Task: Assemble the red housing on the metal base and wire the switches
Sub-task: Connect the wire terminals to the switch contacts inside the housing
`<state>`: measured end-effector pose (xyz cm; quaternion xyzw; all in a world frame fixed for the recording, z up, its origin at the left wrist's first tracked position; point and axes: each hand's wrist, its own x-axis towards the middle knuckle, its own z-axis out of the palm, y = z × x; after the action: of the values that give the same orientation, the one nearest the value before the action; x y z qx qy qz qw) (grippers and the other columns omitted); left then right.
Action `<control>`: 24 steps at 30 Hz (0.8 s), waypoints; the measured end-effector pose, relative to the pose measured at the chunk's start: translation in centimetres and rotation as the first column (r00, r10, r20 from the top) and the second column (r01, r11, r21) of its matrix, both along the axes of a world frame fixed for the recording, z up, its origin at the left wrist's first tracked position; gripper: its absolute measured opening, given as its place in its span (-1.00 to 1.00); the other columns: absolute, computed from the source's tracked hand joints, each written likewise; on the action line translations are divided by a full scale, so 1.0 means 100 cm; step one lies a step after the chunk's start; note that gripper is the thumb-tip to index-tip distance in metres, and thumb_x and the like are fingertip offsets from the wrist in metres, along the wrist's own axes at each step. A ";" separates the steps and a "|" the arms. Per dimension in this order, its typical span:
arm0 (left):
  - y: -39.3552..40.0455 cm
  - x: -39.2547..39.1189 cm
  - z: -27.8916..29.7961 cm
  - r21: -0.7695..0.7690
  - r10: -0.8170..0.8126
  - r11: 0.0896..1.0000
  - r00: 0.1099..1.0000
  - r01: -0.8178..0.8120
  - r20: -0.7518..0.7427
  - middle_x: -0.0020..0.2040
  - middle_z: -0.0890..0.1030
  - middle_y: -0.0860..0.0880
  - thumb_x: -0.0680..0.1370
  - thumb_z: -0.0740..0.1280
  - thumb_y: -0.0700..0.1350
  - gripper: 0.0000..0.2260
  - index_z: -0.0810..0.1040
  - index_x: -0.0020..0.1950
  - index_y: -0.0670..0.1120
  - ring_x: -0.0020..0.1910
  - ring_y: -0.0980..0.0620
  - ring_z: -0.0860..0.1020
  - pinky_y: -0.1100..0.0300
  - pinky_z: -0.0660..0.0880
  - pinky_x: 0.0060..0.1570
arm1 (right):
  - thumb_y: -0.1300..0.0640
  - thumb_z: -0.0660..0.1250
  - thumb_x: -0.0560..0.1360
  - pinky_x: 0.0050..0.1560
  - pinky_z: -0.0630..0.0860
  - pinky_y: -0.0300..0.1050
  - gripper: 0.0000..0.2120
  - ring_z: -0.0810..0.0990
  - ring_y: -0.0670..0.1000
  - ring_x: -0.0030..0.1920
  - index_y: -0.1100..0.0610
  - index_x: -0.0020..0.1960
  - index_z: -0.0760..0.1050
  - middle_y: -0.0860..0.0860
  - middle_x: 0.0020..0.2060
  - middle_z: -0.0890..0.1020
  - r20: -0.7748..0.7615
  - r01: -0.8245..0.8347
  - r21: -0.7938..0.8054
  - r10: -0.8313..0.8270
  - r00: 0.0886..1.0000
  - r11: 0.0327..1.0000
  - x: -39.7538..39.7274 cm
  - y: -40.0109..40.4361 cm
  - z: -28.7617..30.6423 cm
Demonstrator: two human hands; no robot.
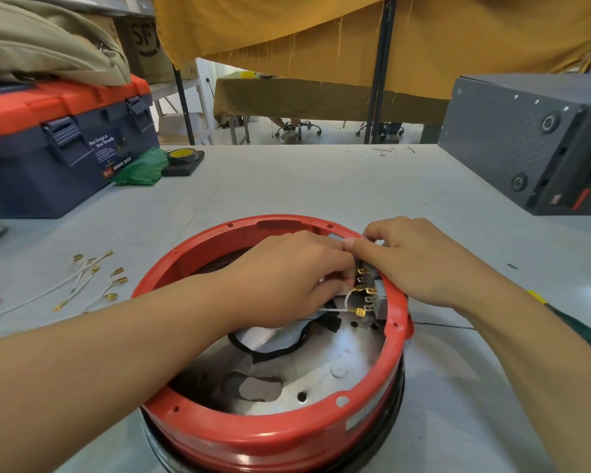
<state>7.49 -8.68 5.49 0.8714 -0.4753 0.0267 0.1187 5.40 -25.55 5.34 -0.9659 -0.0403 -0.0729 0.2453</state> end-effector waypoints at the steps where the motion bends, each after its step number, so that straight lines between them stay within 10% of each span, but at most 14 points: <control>1: 0.000 0.000 -0.001 -0.003 0.003 1.000 1.000 -0.003 0.007 -0.09 0.50 0.11 0.56 0.25 -0.10 -0.91 0.55 -0.05 -0.03 -0.10 0.04 0.47 -0.03 0.47 -0.14 | -0.17 0.16 0.53 -0.37 0.27 -0.10 -0.49 0.47 0.10 -0.29 0.30 -0.06 0.56 0.20 -0.38 0.51 0.003 -0.001 -0.003 0.001 1.000 1.000 0.000 0.000 0.000; 12: 0.001 -0.004 0.008 -0.126 0.016 0.991 0.989 -0.036 -0.150 -0.30 0.58 0.06 0.47 0.32 -0.24 -0.87 0.62 -0.08 -0.06 -0.30 0.14 0.49 0.42 0.35 -0.30 | -0.15 0.15 0.49 -0.30 0.40 -0.12 -0.56 0.55 0.08 -0.25 0.20 -0.10 0.58 0.12 -0.34 0.61 -0.007 0.020 -0.006 -0.020 1.000 1.000 -0.002 0.000 0.002; 24: -0.003 -0.009 0.009 -0.108 -0.054 0.994 0.960 0.025 -0.274 -0.36 0.57 0.05 0.44 0.46 -0.09 -0.93 0.65 -0.19 -0.08 -0.35 0.18 0.49 0.45 0.30 -0.30 | -0.20 0.16 0.52 -0.13 0.47 -0.05 -0.52 0.55 0.10 -0.15 0.21 -0.04 0.57 0.15 -0.22 0.62 -0.006 0.019 -0.036 -0.019 1.000 0.999 -0.003 0.000 0.003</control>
<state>6.60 -8.97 6.37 0.8497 -0.4693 -0.0729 0.2291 5.07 -25.59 5.64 -0.9707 -0.0316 -0.0713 0.2273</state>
